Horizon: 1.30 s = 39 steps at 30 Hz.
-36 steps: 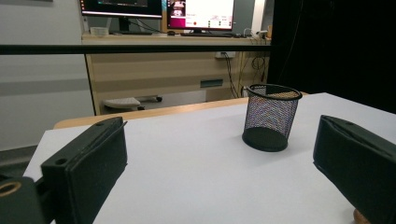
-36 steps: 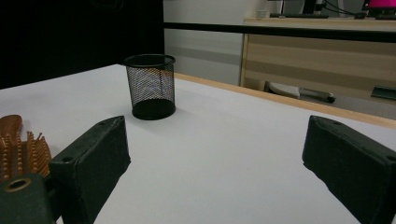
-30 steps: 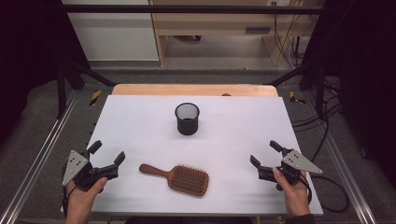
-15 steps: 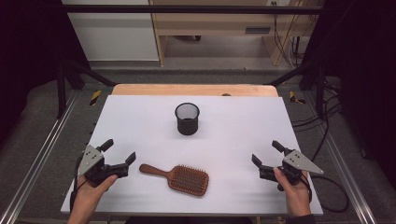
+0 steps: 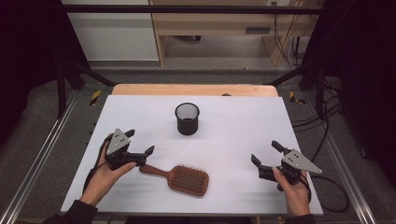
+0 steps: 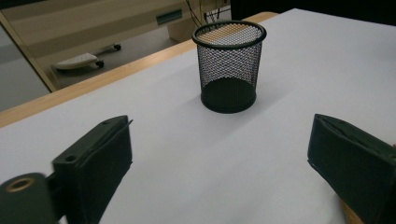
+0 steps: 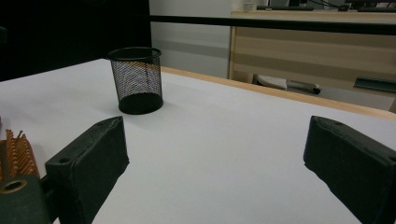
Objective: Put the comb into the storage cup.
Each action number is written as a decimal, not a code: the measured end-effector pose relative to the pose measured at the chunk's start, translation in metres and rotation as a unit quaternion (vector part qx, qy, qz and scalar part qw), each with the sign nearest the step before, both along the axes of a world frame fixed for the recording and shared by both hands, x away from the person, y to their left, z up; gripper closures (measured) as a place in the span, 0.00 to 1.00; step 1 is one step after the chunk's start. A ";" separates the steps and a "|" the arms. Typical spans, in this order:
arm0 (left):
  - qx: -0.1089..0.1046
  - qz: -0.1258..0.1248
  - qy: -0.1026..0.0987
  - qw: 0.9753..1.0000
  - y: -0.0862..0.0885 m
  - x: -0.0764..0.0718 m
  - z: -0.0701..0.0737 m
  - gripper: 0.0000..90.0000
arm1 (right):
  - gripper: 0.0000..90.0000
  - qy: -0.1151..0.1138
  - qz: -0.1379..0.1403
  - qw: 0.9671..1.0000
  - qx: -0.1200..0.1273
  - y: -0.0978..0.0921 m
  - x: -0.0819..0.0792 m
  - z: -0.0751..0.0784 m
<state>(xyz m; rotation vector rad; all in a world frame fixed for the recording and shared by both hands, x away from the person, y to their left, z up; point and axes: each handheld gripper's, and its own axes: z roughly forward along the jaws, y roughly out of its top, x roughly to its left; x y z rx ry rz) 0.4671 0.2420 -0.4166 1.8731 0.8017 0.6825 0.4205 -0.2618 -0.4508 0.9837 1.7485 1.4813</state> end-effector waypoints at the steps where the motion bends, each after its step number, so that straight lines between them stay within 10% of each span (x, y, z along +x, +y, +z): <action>1: 0.002 -0.002 0.007 1.000 -0.002 0.002 -0.001 0.13 | 0.07 0.000 0.001 1.000 -0.002 0.000 0.000 0.000; 18: 0.071 -0.062 0.073 0.993 -0.011 0.008 -0.023 0.93 | 0.08 0.004 0.002 1.000 -0.006 0.000 0.000 -0.001; 26: 0.097 -0.092 0.100 0.986 -0.023 0.004 -0.034 1.00 | 0.08 0.004 0.001 1.000 -0.005 -0.001 -0.001 0.000; 39: 0.108 -0.092 0.129 0.981 -0.014 0.005 -0.049 1.00 | 0.08 0.004 0.002 1.000 -0.003 -0.001 -0.002 0.000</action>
